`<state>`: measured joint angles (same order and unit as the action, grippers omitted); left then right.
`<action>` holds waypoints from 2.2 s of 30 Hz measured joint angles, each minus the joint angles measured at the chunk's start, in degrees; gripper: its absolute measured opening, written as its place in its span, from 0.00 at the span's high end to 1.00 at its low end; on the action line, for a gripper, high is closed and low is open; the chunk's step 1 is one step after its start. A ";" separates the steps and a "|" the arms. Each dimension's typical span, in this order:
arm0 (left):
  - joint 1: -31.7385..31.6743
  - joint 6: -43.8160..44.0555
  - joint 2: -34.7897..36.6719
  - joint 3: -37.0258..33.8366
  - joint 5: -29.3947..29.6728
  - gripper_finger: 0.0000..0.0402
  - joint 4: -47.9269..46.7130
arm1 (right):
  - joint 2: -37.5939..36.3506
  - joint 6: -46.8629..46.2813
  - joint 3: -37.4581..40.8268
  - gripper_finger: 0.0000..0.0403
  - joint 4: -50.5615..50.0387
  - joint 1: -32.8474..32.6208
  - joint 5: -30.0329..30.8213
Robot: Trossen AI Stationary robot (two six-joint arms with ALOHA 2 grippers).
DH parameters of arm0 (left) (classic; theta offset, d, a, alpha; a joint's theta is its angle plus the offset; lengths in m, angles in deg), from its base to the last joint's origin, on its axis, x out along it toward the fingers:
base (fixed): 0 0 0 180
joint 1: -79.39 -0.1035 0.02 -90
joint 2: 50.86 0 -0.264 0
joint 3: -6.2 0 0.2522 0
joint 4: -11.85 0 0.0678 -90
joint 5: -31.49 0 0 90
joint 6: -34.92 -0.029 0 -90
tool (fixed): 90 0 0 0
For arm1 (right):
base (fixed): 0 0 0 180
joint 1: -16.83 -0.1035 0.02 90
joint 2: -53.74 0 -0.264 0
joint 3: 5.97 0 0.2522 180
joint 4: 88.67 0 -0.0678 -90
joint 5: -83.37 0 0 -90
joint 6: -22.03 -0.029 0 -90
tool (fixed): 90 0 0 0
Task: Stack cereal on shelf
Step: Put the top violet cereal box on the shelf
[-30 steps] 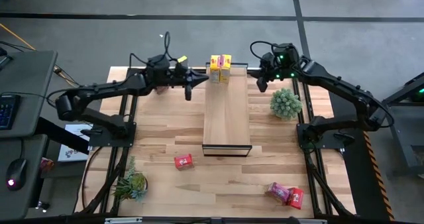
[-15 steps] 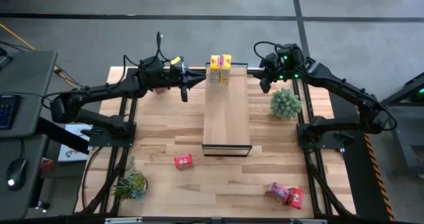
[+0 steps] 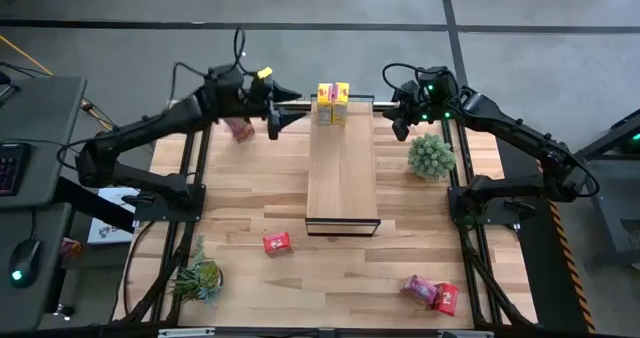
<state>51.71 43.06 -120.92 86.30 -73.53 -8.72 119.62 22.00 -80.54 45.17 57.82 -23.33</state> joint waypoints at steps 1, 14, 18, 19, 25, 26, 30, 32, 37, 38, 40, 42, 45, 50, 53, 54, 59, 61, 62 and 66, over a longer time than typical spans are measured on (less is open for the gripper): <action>-0.52 -1.67 0.00 2.67 0.12 0.26 -5.35 | 0.00 -0.04 0.00 1.00 -0.19 0.02 0.00; -16.57 -4.87 -2.37 5.51 16.29 0.18 -49.72 | 0.02 0.00 0.02 1.00 -3.86 0.00 0.02; -23.63 -2.58 -5.78 2.43 16.16 0.18 -50.02 | 0.02 0.00 0.02 1.00 -3.81 0.00 0.02; -25.00 -2.96 -7.00 2.29 16.16 0.18 -49.82 | 0.02 0.00 0.02 1.00 -3.83 0.00 0.02; -29.04 -8.48 -13.89 2.27 18.52 0.18 -50.02 | 0.02 0.00 0.02 1.00 -3.83 0.01 0.04; -29.36 -9.07 -14.77 2.24 18.54 0.18 -50.02 | 0.02 0.00 0.02 1.00 -3.84 0.00 0.04; -30.21 -12.30 -17.31 2.24 18.29 0.18 -49.90 | 0.02 0.00 0.02 1.00 -3.85 0.02 0.04; -30.38 -13.54 -18.34 2.24 18.28 0.18 -49.95 | 0.02 -0.03 0.02 1.00 -3.85 0.00 0.04; -30.61 -16.06 -20.02 2.24 18.08 0.18 -51.01 | 0.02 -0.05 0.02 1.00 -3.87 0.00 0.04; -30.61 -16.46 -20.30 2.24 18.08 0.18 -50.98 | 0.02 -0.05 0.02 1.00 -3.85 0.01 0.04; -30.61 -17.25 -21.04 2.24 18.09 0.18 -51.05 | 0.02 -0.02 0.02 1.00 -3.85 0.02 0.07; -30.61 -17.45 -22.13 2.27 18.33 0.18 -51.49 | 0.02 -0.02 0.02 1.00 -3.85 0.00 0.09; -30.61 -17.42 -24.10 2.27 18.39 0.18 -52.77 | 0.02 -0.02 0.02 1.00 -3.87 0.02 0.09; -30.19 -17.78 -26.04 2.26 18.41 0.18 -53.18 | 0.02 -1.33 0.02 1.00 -3.86 0.02 0.10; -30.00 -17.90 -26.36 2.27 18.41 0.18 -52.96 | 0.02 -2.38 0.02 1.00 -3.93 0.00 0.11; -29.99 -17.94 -26.40 2.27 18.40 0.18 -52.96 | 0.02 -2.59 0.02 1.00 -3.95 0.00 0.09; -30.00 -18.45 -26.36 2.27 18.45 0.22 -52.92 | 0.02 -2.58 0.02 1.00 -3.96 0.01 0.10; -30.00 -18.27 -26.36 2.27 18.46 0.24 -52.92 | 0.02 -2.56 0.02 1.00 -3.96 0.00 0.10; -29.98 -17.80 -26.36 2.27 18.46 0.26 -52.92 | 0.02 -2.56 0.02 1.00 -3.96 0.02 0.09; -29.42 -15.63 -26.36 2.27 18.46 0.33 -52.91 | 0.02 -2.56 0.02 1.00 -3.94 0.00 0.09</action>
<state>22.29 27.43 -147.28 88.56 -55.07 -61.62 119.65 19.44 -80.52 41.23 57.82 -23.25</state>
